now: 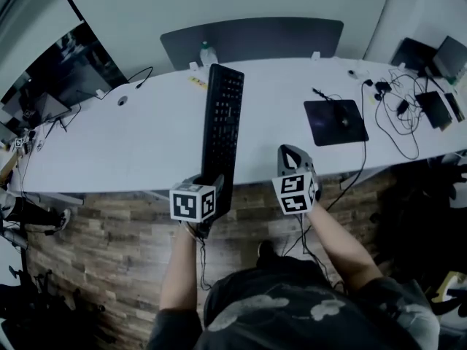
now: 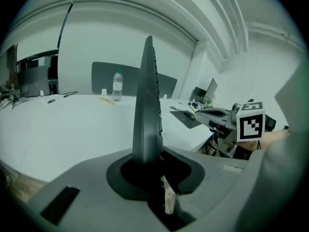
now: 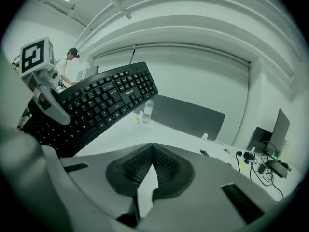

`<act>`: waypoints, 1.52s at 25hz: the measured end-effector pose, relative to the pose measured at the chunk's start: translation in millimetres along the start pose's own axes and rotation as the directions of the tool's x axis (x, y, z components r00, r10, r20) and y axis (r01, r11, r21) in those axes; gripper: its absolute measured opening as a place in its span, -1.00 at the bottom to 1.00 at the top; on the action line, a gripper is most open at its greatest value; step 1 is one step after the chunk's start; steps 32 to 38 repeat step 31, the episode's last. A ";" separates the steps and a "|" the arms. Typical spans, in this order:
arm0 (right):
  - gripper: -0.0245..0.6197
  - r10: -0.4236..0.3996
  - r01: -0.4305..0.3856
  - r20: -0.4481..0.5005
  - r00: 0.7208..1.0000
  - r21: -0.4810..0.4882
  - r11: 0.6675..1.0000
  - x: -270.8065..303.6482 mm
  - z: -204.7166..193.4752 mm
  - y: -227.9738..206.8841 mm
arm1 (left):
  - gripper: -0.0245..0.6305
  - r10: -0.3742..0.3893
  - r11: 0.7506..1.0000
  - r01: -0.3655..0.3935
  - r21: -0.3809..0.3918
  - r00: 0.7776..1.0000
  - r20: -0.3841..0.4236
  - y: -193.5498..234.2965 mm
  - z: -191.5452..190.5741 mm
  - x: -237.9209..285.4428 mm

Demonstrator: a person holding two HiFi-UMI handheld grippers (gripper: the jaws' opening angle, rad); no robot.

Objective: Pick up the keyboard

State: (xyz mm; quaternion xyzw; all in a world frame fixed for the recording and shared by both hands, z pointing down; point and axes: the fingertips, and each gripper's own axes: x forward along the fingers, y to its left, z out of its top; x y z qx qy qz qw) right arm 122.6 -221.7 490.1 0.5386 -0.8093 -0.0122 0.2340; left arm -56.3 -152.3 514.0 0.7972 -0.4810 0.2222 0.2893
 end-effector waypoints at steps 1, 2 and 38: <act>-0.92 -0.002 0.002 0.002 1.000 0.006 1.000 -4.0 0.0 2.4 | -0.71 -0.003 1.000 0.003 -0.008 1.000 0.009 -0.8 -3.6 -4.8; -0.92 -0.006 0.006 0.004 1.000 0.011 1.000 -8.8 0.2 4.9 | -0.71 -0.004 1.000 0.004 -0.016 1.000 0.016 -1.5 -7.8 -10.3; -0.93 -0.025 0.024 0.018 1.000 0.060 0.998 -235.9 -39.8 158.7 | -0.71 -0.006 1.000 0.008 -0.024 0.995 0.097 -47.6 -202.2 -209.0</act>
